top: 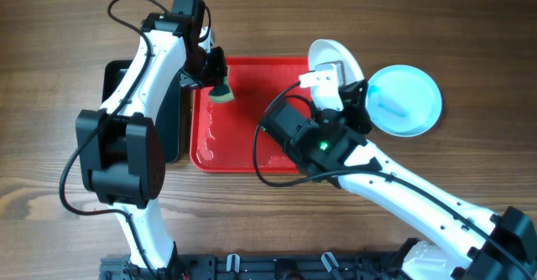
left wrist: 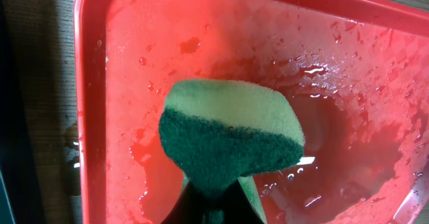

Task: Clean dirty plates on tray and stack at the side
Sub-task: 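Lift the third plate with the right gripper and stack it on the pile, then lower the sponge into the black tray and release it with the left gripper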

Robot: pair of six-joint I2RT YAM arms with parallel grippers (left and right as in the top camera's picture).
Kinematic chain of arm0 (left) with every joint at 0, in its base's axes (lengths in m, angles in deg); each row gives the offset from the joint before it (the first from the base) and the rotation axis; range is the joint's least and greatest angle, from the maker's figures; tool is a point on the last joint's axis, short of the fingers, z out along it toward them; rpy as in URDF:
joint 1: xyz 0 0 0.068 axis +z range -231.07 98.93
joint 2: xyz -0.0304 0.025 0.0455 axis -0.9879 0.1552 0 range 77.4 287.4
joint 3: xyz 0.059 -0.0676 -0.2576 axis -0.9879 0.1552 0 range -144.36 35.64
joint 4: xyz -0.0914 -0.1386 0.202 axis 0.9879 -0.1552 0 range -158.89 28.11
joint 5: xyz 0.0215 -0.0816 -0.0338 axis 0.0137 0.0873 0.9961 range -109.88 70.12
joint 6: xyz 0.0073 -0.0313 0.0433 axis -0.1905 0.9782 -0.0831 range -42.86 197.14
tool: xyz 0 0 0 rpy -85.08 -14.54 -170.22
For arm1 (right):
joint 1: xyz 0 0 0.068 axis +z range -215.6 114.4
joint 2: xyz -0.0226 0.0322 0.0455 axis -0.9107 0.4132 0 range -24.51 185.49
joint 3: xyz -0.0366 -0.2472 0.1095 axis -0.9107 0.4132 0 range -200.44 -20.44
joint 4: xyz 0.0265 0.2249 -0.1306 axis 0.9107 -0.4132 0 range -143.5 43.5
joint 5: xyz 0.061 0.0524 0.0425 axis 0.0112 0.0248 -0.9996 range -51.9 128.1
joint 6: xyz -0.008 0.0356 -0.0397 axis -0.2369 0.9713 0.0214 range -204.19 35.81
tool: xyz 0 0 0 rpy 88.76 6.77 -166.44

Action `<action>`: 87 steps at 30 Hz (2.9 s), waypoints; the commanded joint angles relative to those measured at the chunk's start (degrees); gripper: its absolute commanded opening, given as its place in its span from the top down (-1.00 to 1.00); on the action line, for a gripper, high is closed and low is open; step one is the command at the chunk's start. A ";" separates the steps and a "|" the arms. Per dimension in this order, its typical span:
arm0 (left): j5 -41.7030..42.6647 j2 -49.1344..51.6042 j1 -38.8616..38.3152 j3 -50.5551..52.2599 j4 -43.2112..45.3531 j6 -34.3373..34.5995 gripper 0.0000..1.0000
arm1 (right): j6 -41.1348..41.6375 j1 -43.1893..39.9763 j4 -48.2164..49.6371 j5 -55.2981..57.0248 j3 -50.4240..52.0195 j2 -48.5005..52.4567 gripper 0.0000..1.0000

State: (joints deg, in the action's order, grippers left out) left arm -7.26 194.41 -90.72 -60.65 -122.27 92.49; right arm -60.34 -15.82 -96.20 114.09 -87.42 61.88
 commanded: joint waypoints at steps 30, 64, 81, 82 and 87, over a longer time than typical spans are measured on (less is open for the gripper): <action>-0.76 -0.96 -0.22 -0.31 0.11 0.52 0.92 | 6.95 -46.71 -0.28 -67.32 -0.17 -17.09 0.91; -0.76 -0.96 -0.20 -0.31 0.26 0.52 0.92 | -5.53 -66.79 3.80 -81.46 -0.11 15.43 0.48; -11.76 -11.80 2.97 -0.61 -4.92 0.50 0.92 | -11.82 -66.45 -0.52 -90.97 -0.33 -0.31 -0.32; -14.03 -11.91 3.23 -0.59 -5.88 0.52 0.92 | -11.82 -66.42 -0.50 -93.22 -0.33 -0.83 -0.32; -24.72 -11.89 5.25 0.57 -8.72 0.50 0.92 | -11.96 -63.21 -0.31 -95.69 -0.28 -1.11 -0.31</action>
State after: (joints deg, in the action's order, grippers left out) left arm -21.83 183.40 -87.16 -60.63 -130.71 92.51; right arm -71.09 -81.65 -96.66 21.72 -87.40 61.84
